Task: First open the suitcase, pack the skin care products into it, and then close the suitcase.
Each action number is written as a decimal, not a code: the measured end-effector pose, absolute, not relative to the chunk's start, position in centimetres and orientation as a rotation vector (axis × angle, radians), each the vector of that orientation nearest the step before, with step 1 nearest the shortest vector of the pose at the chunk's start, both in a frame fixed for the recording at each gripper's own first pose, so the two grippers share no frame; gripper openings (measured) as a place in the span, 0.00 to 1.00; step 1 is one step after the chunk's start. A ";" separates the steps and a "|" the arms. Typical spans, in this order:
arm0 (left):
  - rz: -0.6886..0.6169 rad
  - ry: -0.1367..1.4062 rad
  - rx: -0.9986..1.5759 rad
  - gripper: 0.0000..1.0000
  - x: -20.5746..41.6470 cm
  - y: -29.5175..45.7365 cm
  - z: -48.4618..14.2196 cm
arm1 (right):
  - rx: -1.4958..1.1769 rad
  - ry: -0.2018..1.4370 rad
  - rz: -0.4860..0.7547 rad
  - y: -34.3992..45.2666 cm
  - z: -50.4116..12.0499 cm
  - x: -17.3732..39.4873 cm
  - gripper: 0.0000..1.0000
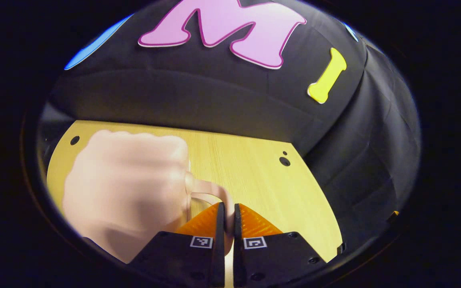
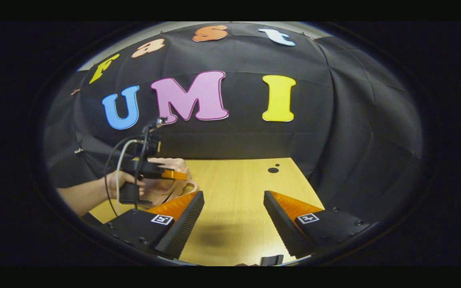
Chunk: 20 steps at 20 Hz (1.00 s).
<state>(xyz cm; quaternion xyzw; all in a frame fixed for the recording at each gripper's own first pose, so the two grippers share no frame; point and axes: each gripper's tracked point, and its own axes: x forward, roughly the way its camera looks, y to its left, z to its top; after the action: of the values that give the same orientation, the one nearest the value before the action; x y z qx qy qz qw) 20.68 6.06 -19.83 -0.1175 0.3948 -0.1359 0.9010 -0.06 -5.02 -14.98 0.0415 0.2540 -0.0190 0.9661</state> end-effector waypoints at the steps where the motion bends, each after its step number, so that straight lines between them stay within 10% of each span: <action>1: -0.265 0.820 -0.247 0.17 20.6 5.5 -20.2 | 0.086 0.514 -0.043 -5.4 -15.1 0.0 0.96; 6: -0.286 0.709 -0.145 0.45 19.3 5.6 -15.8 | 0.089 0.489 -0.060 -5.9 -13.7 0.0 0.96; 7: -0.291 0.668 -0.095 0.72 18.7 6.1 -14.0 | 0.089 0.482 -0.061 -5.7 -13.3 0.1 0.95; 8: -0.295 0.625 -0.047 0.67 18.2 6.7 -12.1 | 0.087 0.480 -0.063 -5.4 -13.0 0.0 0.95; 9: -0.291 0.578 -0.015 0.89 17.3 7.1 -9.8 | 0.086 0.473 -0.062 -5.0 -12.3 -0.1 0.95; 20: -0.120 0.126 0.045 0.97 1.1 13.0 9.4 | 0.075 0.363 0.007 2.9 -6.2 -1.5 0.96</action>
<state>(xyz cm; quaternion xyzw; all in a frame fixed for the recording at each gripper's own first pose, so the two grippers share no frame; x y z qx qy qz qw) 1.11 13.00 9.37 0.0227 0.0630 -0.0600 0.9959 -1.48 2.93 -6.21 0.0371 0.1806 0.0033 0.9828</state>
